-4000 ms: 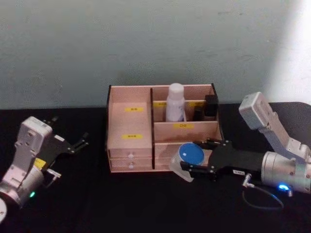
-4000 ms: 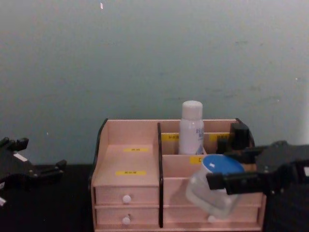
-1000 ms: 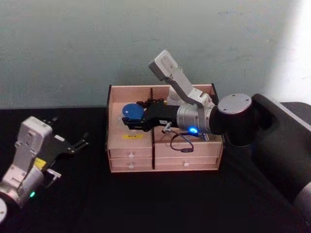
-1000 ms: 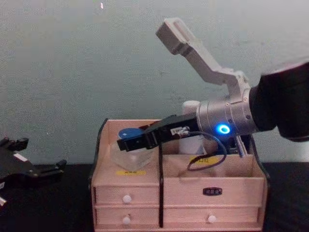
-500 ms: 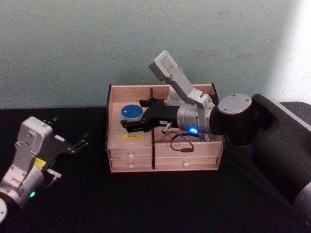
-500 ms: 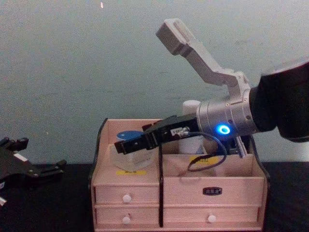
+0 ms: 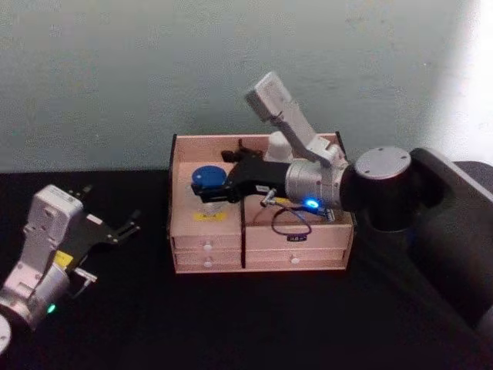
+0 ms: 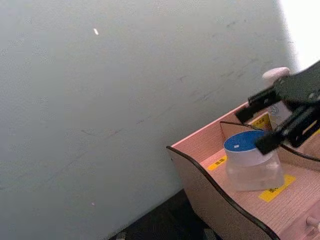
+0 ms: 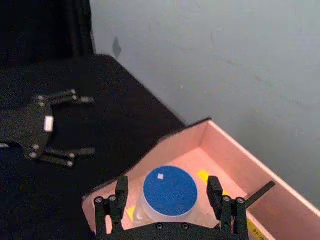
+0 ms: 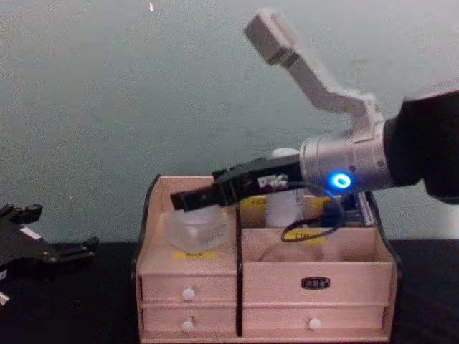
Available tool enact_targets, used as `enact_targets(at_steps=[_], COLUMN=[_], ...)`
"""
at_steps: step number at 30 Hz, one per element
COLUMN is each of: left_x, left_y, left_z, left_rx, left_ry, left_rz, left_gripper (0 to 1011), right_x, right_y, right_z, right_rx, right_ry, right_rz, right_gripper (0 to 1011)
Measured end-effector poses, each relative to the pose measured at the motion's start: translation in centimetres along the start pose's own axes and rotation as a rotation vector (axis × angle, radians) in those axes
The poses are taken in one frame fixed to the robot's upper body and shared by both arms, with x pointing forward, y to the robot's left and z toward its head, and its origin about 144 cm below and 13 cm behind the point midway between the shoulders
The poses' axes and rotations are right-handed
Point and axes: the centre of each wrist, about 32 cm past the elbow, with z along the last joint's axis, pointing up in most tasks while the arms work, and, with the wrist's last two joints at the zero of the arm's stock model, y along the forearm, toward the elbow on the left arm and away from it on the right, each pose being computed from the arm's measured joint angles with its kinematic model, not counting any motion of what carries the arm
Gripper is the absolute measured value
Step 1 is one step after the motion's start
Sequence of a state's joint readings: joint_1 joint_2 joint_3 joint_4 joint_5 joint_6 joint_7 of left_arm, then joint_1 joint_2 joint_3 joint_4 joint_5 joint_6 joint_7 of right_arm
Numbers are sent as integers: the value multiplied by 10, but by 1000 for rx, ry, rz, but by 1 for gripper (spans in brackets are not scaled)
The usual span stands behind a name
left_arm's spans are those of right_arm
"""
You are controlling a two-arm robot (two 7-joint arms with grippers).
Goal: Pick up the facial cleanser and watermelon frost from the table and place them into the tiered storage box.
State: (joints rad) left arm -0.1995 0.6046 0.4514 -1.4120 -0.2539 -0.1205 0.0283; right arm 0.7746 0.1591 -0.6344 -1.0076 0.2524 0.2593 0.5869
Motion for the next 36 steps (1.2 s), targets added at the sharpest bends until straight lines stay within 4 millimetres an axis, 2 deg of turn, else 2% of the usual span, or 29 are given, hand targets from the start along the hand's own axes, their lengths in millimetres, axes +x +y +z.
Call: enact_targets(at_steps=[8,15,20,21,28,36], left_x=[0,0,0,0,0,0], left_y=[0,0,0,0,0,0], left_z=[0,0,0,0,0,0], left_rx=[0,0,0,0,0,0], left_ry=[0,0,0,0,0,0], left_rz=[0,0,0,0,0,0], left_gripper=[1001,1001,1002,1001,1001,1001], right_x=[-5,-9,-9,-9,-12,-16], right_y=[-26,-57,-87,-87,-120,-136], right_z=[5,-6,-25,-25,-50,-69], right_rx=[98,168,206,206,272,307], right_ry=[8,33,54,54,82,115], right_rz=[-9,-93,-210,-210,-337,-440], right_gripper=[1002,1003,1002,1002,1002,1003])
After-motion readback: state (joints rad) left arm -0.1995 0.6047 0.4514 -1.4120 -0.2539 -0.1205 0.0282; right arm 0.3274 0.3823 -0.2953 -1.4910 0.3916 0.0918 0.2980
